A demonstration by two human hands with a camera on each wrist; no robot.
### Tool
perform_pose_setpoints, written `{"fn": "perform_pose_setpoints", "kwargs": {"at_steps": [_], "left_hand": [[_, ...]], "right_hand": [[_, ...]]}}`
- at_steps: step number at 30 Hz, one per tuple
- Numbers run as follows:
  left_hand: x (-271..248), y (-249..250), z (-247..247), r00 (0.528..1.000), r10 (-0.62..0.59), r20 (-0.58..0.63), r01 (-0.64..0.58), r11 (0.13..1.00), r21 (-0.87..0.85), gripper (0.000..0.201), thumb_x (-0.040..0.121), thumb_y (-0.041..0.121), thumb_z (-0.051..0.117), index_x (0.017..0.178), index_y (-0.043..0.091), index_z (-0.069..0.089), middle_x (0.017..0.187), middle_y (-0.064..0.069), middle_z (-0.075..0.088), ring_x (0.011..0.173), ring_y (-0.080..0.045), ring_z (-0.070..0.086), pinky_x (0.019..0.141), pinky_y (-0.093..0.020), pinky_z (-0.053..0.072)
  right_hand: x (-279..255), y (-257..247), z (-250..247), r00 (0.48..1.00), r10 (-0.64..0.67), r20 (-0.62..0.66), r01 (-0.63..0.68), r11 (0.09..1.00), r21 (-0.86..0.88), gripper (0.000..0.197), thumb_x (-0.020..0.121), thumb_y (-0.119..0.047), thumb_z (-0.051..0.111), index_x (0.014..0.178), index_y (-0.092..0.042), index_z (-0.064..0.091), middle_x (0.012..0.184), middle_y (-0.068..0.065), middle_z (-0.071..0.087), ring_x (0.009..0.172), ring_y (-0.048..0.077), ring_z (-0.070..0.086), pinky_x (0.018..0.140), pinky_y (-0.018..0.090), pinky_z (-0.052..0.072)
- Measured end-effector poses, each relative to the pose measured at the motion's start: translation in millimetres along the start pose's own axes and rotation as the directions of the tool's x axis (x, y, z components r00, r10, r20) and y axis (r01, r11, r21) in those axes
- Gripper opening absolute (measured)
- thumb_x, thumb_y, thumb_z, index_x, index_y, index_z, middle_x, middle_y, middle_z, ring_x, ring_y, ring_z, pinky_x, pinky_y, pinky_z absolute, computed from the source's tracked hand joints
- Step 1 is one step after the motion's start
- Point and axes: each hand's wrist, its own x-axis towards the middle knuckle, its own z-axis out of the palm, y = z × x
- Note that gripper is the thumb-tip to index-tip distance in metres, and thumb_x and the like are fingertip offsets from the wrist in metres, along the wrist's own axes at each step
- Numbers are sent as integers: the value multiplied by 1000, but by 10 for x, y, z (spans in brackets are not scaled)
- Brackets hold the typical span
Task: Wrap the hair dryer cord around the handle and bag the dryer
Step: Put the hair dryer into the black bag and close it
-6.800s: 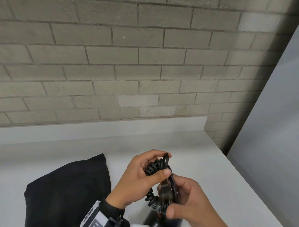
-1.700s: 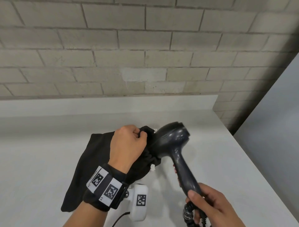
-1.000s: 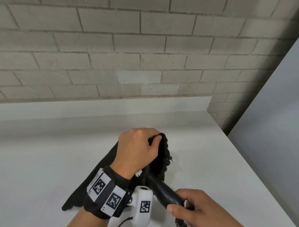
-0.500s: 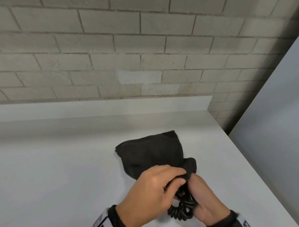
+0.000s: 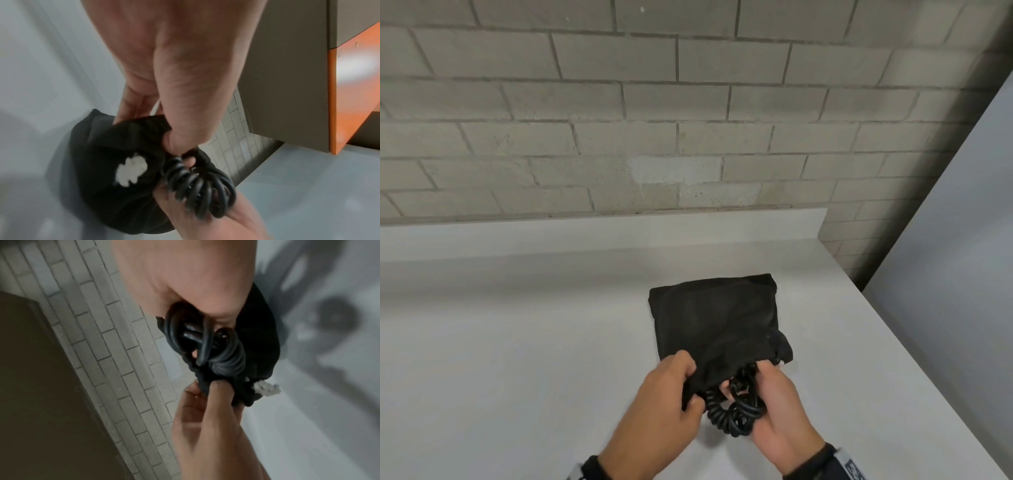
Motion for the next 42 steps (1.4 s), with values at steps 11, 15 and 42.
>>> {"fn": "perform_pose_setpoints", "kwargs": {"at_steps": [11,15,42], "left_hand": [[-8,190,105,977,204,57,-199,977,-82,18,96,24,58,101,35,44,94,21,50,87,-2,55,74,-8,45],[38,124,77,979,183,-95,-195,971,-137,19,94,18,62,99,33,50,93,20,55,94,-2,57,75,-10,47],[-186,-381,29,984,-149,101,155,987,-51,44,89,47,66,122,41,37,118,27,44,101,-5,56,84,-9,46]], "right_hand": [[77,31,64,977,-213,1,213,976,51,36,102,-19,34,120,-6,63,117,18,69,109,30,63,100,43,47],[35,122,-64,968,-177,177,227,919,-322,27,100,-16,40,114,-14,62,110,7,71,103,17,65,82,23,52],[-293,-42,-436,950,-133,284,278,-63,-959,16,87,-40,66,94,-26,65,94,-8,68,85,6,65,77,16,51]]}}
